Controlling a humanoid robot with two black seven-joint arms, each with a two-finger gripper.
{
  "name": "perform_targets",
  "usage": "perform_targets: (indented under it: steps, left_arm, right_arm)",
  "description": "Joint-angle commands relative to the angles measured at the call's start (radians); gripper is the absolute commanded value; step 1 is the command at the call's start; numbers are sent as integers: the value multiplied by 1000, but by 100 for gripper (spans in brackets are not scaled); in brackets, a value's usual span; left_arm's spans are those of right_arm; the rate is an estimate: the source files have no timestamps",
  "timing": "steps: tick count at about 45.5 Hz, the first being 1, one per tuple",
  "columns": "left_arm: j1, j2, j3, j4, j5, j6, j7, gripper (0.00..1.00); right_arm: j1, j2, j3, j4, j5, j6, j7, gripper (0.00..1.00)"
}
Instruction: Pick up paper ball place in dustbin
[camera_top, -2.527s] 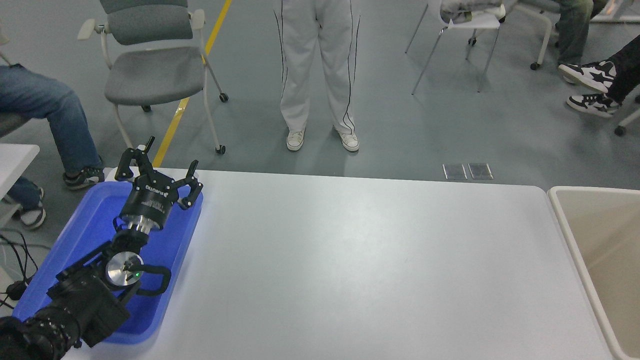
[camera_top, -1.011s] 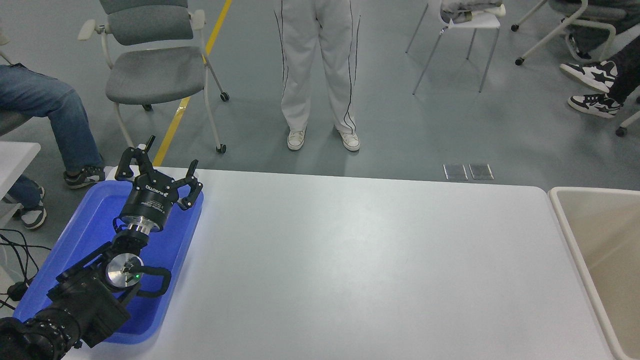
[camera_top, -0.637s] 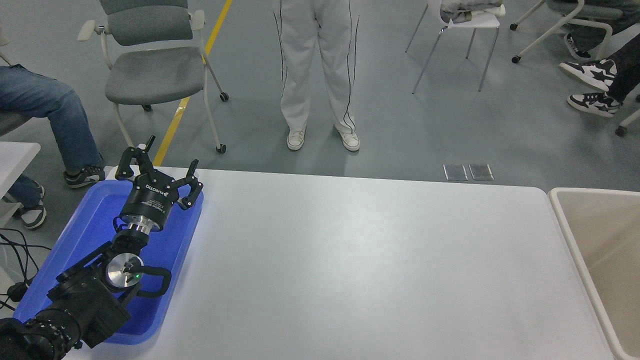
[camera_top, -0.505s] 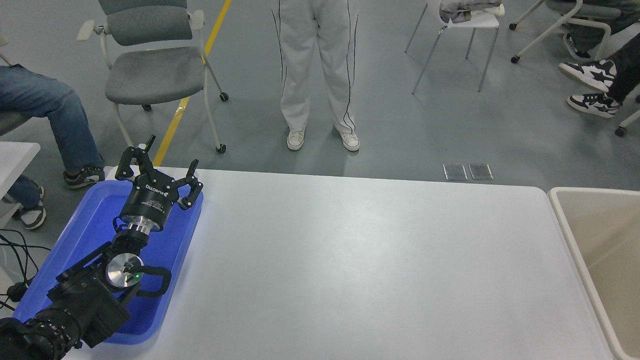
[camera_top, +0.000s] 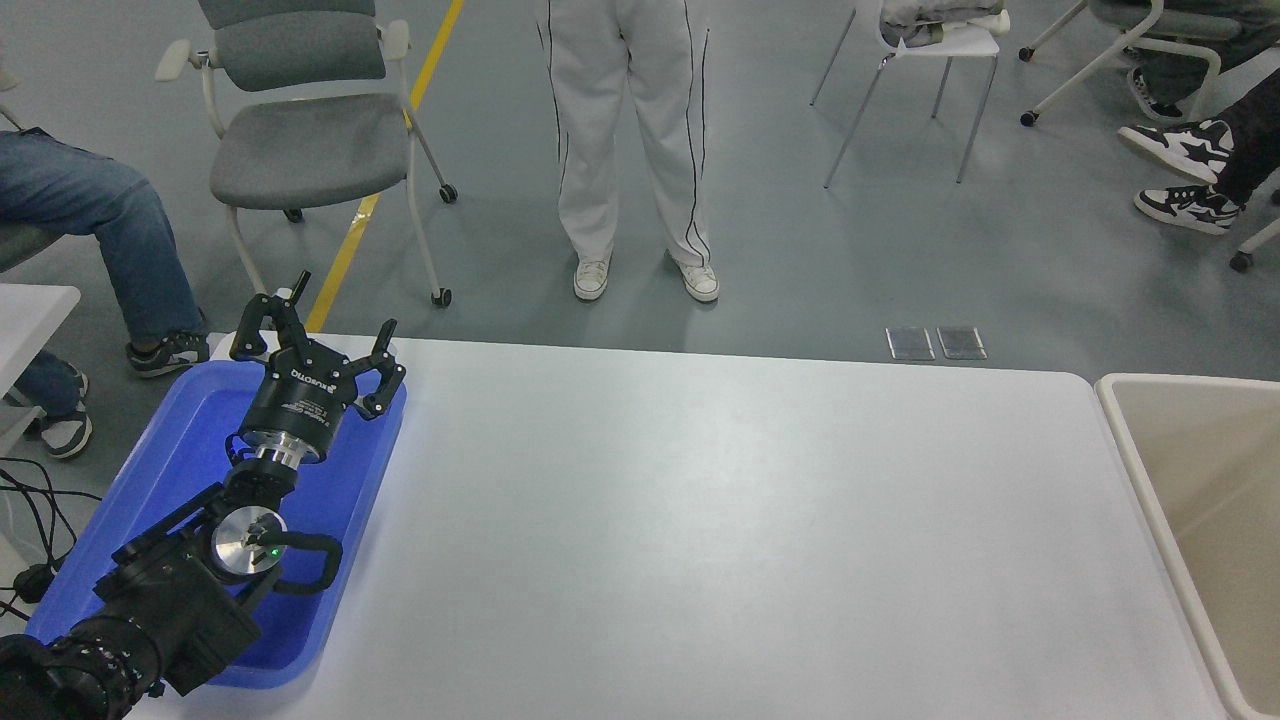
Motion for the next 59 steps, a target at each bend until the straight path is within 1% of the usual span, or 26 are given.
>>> perform_targets:
  steps: [1, 2, 3, 6, 8, 9, 10, 11, 12, 19, 20, 24, 30, 33, 34, 44, 53, 59]
  left_arm:
    - [0, 0, 0, 0, 0, 0, -2, 100]
    - [0, 0, 0, 0, 0, 0, 0, 100]
    - [0, 0, 0, 0, 0, -1, 0, 100]
    - [0, 0, 0, 0, 0, -1, 0, 100]
    - [0, 0, 0, 0, 0, 0, 0, 100]
    - [0, 0, 0, 0, 0, 0, 0, 100]
    - [0, 0, 0, 0, 0, 0, 0, 100]
    - [0, 0, 0, 0, 0, 0, 0, 100]
    - [0, 0, 0, 0, 0, 0, 0, 100]
    - [0, 0, 0, 0, 0, -1, 0, 100]
    - [0, 0, 0, 0, 0, -1, 0, 100]
    - [0, 0, 0, 0, 0, 0, 0, 100]
    - [0, 0, 0, 0, 0, -1, 0, 100]
    - [0, 0, 0, 0, 0, -1, 0, 100]
    - [0, 0, 0, 0, 0, -1, 0, 100]
    - [0, 0, 0, 0, 0, 0, 0, 100]
    - [0, 0, 0, 0, 0, -1, 0, 100]
    - [0, 0, 0, 0, 0, 0, 0, 100]
  right_arm:
    - [-12, 29, -2, -24, 14, -26, 0, 0]
    - [-12, 29, -2, -25, 13, -26, 0, 0]
    - [-12, 29, -2, -25, 11, -26, 0, 7]
    - [-12, 29, -2, -33, 11, -41, 0, 40]
    - [-12, 29, -2, -42, 14, -62, 0, 60]
    - [-12, 30, -2, -44, 14, -75, 0, 68]
    - [-12, 30, -2, -45, 16, -88, 0, 74]
    - [-12, 32, -3, -45, 16, -102, 0, 76]
    - [-12, 33, -3, -45, 16, -113, 0, 77]
    - [-18, 44, -2, -45, 16, -128, 0, 78]
    - [-20, 44, 0, -44, 16, -128, 0, 79]
    - [-23, 44, 1, -45, 16, -131, 0, 88]
    - [-21, 44, 1, -44, 17, -132, 0, 90]
    - [-18, 44, 3, -42, 17, -131, 0, 98]
    - [-15, 43, 3, -41, 17, -131, 0, 99]
    - [-7, 37, 17, -27, 17, -130, 0, 99]
    - [3, 26, 138, 19, 16, -119, 0, 100]
    - [0, -42, 265, 125, 17, -113, 0, 100]
